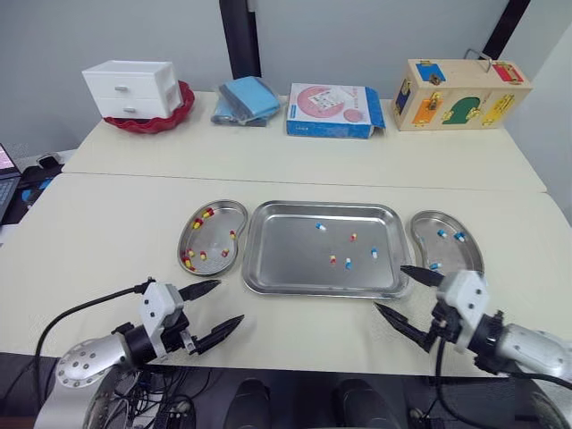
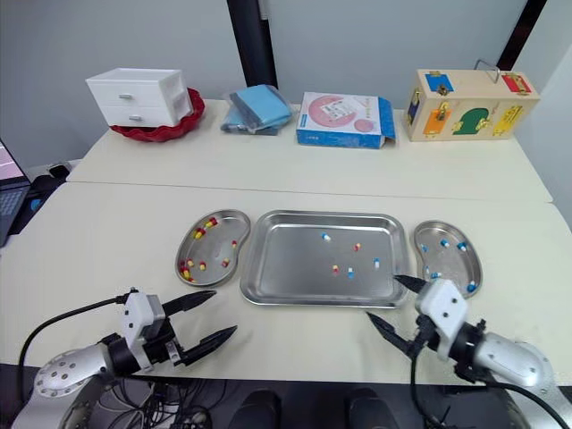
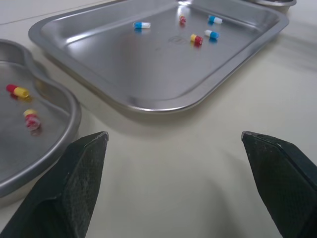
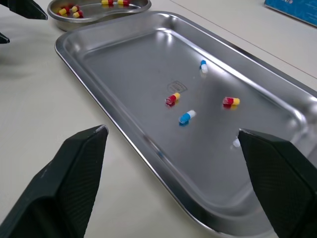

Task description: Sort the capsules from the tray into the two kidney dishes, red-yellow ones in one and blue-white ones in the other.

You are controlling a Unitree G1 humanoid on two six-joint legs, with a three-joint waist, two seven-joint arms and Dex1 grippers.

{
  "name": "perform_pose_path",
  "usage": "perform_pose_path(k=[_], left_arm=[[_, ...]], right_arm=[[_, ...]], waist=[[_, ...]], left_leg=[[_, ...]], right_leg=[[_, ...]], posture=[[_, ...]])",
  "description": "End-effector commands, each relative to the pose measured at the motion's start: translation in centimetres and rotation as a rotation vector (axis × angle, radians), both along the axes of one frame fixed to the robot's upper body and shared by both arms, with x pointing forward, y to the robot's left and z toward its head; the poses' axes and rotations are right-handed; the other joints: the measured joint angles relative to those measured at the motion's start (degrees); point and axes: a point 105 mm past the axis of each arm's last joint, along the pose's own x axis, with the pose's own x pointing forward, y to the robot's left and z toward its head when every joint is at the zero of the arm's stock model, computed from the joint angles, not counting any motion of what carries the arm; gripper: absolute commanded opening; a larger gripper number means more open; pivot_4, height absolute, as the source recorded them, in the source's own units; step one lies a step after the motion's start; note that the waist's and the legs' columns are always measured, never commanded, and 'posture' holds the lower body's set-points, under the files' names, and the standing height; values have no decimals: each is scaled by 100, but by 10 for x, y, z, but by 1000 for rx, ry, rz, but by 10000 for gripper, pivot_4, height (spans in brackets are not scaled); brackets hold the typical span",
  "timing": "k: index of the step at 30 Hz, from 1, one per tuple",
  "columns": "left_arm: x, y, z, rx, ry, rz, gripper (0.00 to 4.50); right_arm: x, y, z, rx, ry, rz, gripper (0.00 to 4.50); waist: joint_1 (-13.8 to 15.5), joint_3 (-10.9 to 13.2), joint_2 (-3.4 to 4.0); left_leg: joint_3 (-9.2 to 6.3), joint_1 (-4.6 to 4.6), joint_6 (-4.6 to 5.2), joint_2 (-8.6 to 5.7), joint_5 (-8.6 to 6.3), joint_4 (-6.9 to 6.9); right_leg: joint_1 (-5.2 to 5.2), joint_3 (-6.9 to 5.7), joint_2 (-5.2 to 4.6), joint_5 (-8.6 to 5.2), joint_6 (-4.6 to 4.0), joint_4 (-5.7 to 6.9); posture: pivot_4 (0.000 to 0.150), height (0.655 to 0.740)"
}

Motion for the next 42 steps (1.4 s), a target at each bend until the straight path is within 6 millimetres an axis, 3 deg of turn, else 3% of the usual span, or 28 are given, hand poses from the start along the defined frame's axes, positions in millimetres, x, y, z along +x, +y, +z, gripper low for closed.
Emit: perform_pose_path(k=[1, 5, 8, 18, 25, 28, 33, 39, 42], left_arm=[[2, -11, 9, -9, -68, -34, 45000], [4, -14, 7, -21, -81, -44, 45000], [6, -18, 8, -30, -93, -52, 45000], [4, -32, 15, -49, -104, -57, 45000], [3, -37, 20, -52, -112, -37, 45000], [2, -37, 22, -54, -115, -29, 45000], [1, -37, 24, -53, -117, -17, 45000], [1, -34, 25, -50, -117, -24, 45000], [1, -34, 26, -60, -112, -39, 45000]], right_arm=[[8, 12, 0, -13, -41, 2, 32631], [29, 29, -2, -18, -55, -27, 32631], [58, 41, -2, -32, -51, -106, 32631], [134, 85, 3, -94, 52, -139, 32631], [160, 99, 0, -136, 88, -137, 32631], [158, 98, -6, -167, 106, -121, 27190], [154, 97, -12, -213, 98, -94, 14397], [152, 102, -9, -246, 38, -63, 1401], [150, 100, -1, -242, -19, -58, 153]], waist=[[-2, 0, 0], [-16, 0, 1], [-50, 0, 1], [-78, 2, 4], [-108, 3, 6], [-115, 4, 9], [-129, 3, 9], [-134, 3, 9], [-133, 4, 10]], left_leg=[[0, 0, 0, 0, 0, 0], [0, 2, 0, 1, 0, 0], [0, 2, 0, 1, 0, -1], [-3, -32, -1, 1, 1, -2], [-4, -35, 0, 1, 1, -5], [-4, -36, 0, 1, 1, -4], [-4, -33, 0, 1, 1, -4], [-4, -33, 0, 1, 1, -4], [-4, -34, 0, 1, 1, -4]], right_leg=[[0, 0, 0, 0, 0, 0], [-2, 0, 1, 0, 0, 3], [-6, 1, 2, 0, -1, 5], [-45, -3, 1, 2, -4, 13], [-50, -6, 1, 2, -4, 13], [-51, -6, 0, 2, -4, 13], [-50, -5, 1, 2, -4, 16], [-49, -6, 0, 2, -4, 16], [-50, -6, 1, 2, -4, 15]], posture=[[1500, 7400], [1500, 7400], [1500, 7400], [1500, 7400], [1500, 7400], [1500, 7400], [1500, 7400], [1500, 7400], [1500, 7400]])
